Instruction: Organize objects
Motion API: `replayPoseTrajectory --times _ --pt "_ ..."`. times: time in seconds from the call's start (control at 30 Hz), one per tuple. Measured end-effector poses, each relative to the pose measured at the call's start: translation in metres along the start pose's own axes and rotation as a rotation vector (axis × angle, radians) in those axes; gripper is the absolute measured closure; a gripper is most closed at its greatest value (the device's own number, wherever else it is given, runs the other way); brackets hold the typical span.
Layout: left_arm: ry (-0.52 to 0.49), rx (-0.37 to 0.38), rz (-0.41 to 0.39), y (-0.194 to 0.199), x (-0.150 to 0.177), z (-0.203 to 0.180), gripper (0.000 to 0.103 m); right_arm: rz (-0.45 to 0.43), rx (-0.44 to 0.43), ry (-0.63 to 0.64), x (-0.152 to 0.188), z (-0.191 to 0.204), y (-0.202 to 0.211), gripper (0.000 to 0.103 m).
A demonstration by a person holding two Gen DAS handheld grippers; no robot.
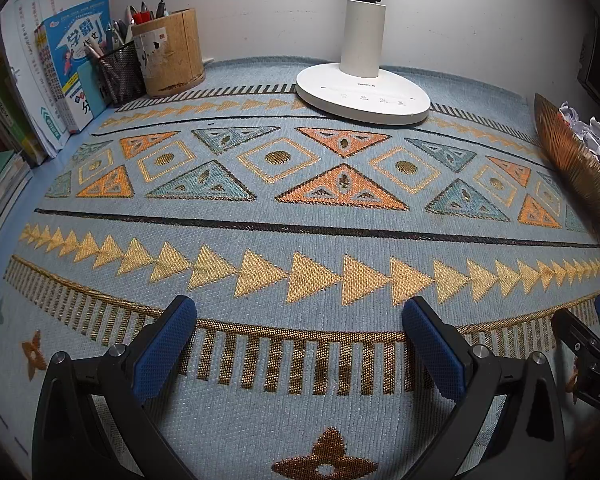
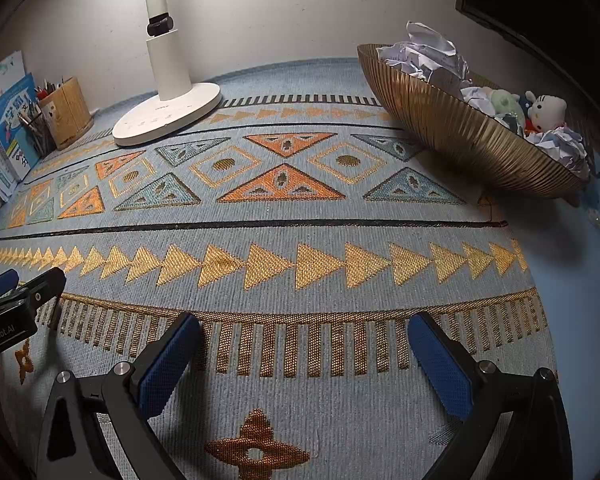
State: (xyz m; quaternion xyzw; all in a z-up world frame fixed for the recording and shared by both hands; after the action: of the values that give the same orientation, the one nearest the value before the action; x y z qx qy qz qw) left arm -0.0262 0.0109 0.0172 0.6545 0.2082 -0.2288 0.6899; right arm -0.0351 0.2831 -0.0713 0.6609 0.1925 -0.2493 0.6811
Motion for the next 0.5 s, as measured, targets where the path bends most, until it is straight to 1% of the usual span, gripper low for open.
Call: replayPoseTrajectory --times 0.5 --pt "0.0 0.0 0.0 0.0002 -0.0001 -0.0004 0.0 0.0 0.0 0.0 -0.0009 0.0 -0.0012 0.0"
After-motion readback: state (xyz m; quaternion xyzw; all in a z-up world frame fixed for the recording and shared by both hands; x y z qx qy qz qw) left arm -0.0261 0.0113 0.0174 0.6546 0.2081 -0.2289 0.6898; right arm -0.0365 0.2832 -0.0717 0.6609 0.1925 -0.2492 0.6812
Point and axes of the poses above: each gripper's, at about its wrist camera, not at the fingertips, and y roughly against the way its jaws point, z to its left, x to its underside, the point moved 3 cm from there along -y, roughly the way its jaws point, and after that the axes turned 6 degrees about -y, right-handed, at the moved point
